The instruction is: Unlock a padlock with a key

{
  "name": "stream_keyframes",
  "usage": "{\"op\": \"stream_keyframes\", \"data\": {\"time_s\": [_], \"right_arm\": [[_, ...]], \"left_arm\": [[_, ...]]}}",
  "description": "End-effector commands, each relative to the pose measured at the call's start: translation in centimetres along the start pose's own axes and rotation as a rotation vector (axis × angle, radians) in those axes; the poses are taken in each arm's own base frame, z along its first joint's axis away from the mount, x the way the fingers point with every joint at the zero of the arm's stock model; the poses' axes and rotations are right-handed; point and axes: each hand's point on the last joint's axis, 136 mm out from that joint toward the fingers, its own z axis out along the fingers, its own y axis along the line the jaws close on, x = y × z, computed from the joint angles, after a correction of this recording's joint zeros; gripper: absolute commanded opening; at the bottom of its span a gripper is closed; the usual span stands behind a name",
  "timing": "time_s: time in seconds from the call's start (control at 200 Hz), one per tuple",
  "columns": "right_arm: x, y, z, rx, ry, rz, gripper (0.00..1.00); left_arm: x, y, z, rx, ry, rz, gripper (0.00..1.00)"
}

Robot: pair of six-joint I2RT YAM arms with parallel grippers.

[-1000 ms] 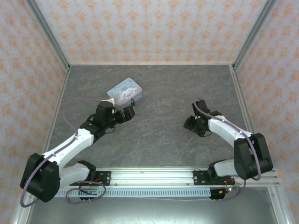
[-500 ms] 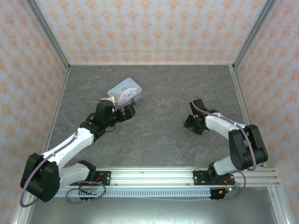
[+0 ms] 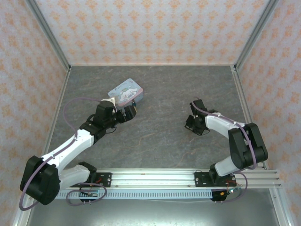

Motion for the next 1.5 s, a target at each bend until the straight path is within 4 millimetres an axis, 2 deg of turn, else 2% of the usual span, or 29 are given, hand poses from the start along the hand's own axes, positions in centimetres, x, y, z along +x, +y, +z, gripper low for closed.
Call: {"op": "stream_keyframes", "data": {"time_s": [0.0, 0.29, 0.475, 0.586, 0.691, 0.756, 0.776, 0.826, 0.921, 1.016, 1.166, 1.276, 1.496], "right_arm": [[0.2, 0.2, 0.1, -0.003, 0.006, -0.01, 0.11], [-0.5, 0.8, -1.4, -0.036, -0.054, -0.068, 0.0], [-1.5, 2.6, -3.7, -0.101, -0.139, -0.191, 0.0], [-2.0, 5.0, -6.3, -0.13, -0.246, -0.341, 0.0], [-2.6, 7.8, -9.9, -0.121, -0.421, -0.525, 0.0], [-2.3, 9.8, -11.8, -0.114, -0.531, -0.666, 0.0], [-2.4, 10.6, -13.3, -0.123, -0.596, -0.714, 0.0], [-2.0, 12.0, -14.7, -0.126, -0.674, -0.821, 0.0], [-1.0, 14.6, -16.8, -0.135, -0.808, -1.028, 0.0], [-0.3, 16.4, -18.1, -0.136, -0.9, -1.185, 0.0], [1.6, 18.8, -19.2, -0.196, -0.987, -1.457, 0.0], [2.7, 19.9, -19.9, -0.238, -1.057, -1.592, 0.0], [3.4, 21.0, -20.1, -0.281, -1.039, -1.655, 0.0]], "left_arm": [[-0.7, -0.7, -0.7, -0.002, -0.024, 0.017, 0.96], [-1.2, -0.8, -1.0, -0.005, -0.038, 0.005, 0.97], [-1.7, -1.9, -1.3, 0.022, -0.036, -0.064, 0.96], [-2.3, -3.5, -1.4, 0.065, -0.015, -0.116, 0.95], [-3.3, -5.5, -1.9, 0.113, -0.001, -0.16, 0.92], [-4.1, -6.8, -2.5, 0.144, -0.003, -0.179, 0.89], [-4.3, -7.2, -2.7, 0.15, -0.004, -0.185, 0.89], [-4.8, -8.1, -3.1, 0.168, -0.006, -0.193, 0.87], [-5.4, -9.8, -3.9, 0.198, -0.004, -0.203, 0.85], [-5.6, -11.3, -4.6, 0.225, 0.0, -0.214, 0.83], [-5.5, -12.9, -5.1, 0.26, 0.013, -0.265, 0.8], [-5.2, -14.0, -5.2, 0.281, 0.032, -0.292, 0.77], [-4.5, -17.0, -5.0, 0.337, 0.066, -0.278, 0.68]]}}
